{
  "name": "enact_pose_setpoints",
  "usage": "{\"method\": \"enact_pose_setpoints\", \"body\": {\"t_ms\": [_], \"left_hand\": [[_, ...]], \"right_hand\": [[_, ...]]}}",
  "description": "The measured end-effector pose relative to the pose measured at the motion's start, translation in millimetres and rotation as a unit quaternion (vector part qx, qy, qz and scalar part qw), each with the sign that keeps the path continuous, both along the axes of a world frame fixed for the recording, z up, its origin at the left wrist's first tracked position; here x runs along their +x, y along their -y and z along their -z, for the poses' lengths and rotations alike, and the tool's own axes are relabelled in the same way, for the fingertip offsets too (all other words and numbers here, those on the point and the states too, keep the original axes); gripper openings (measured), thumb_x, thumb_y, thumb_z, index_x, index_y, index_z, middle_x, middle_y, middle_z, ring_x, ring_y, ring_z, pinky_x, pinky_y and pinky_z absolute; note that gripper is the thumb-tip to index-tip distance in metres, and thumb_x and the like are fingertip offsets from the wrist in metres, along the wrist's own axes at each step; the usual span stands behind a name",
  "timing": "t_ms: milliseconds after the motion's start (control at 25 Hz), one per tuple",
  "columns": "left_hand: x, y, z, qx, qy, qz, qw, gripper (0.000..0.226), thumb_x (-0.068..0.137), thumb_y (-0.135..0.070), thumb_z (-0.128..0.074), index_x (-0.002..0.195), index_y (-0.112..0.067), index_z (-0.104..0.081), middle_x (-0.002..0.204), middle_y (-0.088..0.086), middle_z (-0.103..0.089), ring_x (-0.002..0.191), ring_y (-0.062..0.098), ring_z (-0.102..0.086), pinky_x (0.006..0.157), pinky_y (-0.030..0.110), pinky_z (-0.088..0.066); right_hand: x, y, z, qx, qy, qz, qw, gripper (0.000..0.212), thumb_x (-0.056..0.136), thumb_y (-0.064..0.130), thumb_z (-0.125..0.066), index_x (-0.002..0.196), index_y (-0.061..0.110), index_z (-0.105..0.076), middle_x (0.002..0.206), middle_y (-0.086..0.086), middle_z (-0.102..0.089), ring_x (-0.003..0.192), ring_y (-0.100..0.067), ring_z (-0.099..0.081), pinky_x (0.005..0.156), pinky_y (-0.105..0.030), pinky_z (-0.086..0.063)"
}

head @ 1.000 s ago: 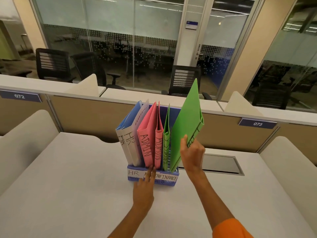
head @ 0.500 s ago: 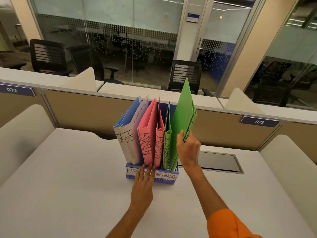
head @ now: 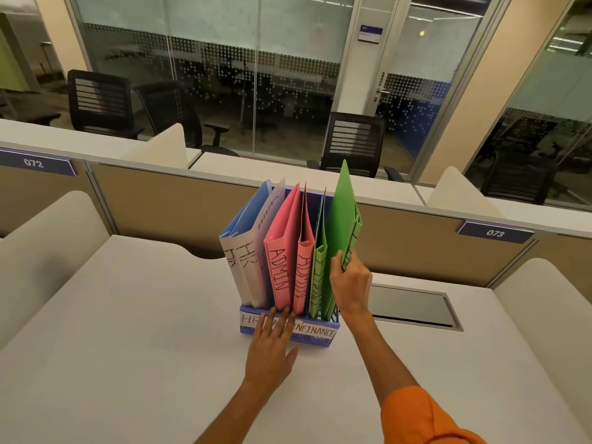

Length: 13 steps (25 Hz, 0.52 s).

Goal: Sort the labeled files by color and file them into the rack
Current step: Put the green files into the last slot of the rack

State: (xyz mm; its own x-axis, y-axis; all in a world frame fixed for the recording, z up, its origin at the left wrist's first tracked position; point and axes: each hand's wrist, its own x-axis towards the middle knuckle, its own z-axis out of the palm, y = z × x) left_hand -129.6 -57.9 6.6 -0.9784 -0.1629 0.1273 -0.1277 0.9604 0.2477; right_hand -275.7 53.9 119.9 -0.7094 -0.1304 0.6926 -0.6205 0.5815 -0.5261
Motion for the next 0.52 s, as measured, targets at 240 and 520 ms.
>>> {"method": "enact_pose_setpoints", "body": {"t_ms": [240, 520], "left_hand": [[-4.9, -1.1, 2.7, 0.043, 0.033, -0.023, 0.998, 0.075, 0.095, -0.066, -0.016, 0.143, -0.019, -0.05, 0.146, 0.0, -0.052, 0.136, 0.026, -0.048, 0.12, 0.038, -0.003], [-8.5, -0.9, 12.1, 0.05, 0.024, -0.019, 0.998, 0.071, 0.093, -0.065, -0.031, 0.144, -0.019, -0.048, 0.146, 0.0, -0.051, 0.137, 0.026, -0.046, 0.119, 0.037, 0.001]], "right_hand": [[3.0, -9.3, 34.9, 0.022, 0.059, -0.008, 0.998, 0.053, 0.098, 0.043, -0.038, 0.116, -0.001, -0.06, 0.08, -0.009, -0.071, 0.054, -0.018, -0.064, 0.052, -0.023, -0.055], [8.3, -13.9, 67.4, 0.025, 0.119, 0.007, 0.993, 0.055, 0.096, 0.048, -0.036, 0.117, 0.004, -0.06, 0.078, -0.005, -0.07, 0.056, -0.013, -0.061, 0.054, -0.033, -0.061]]}}
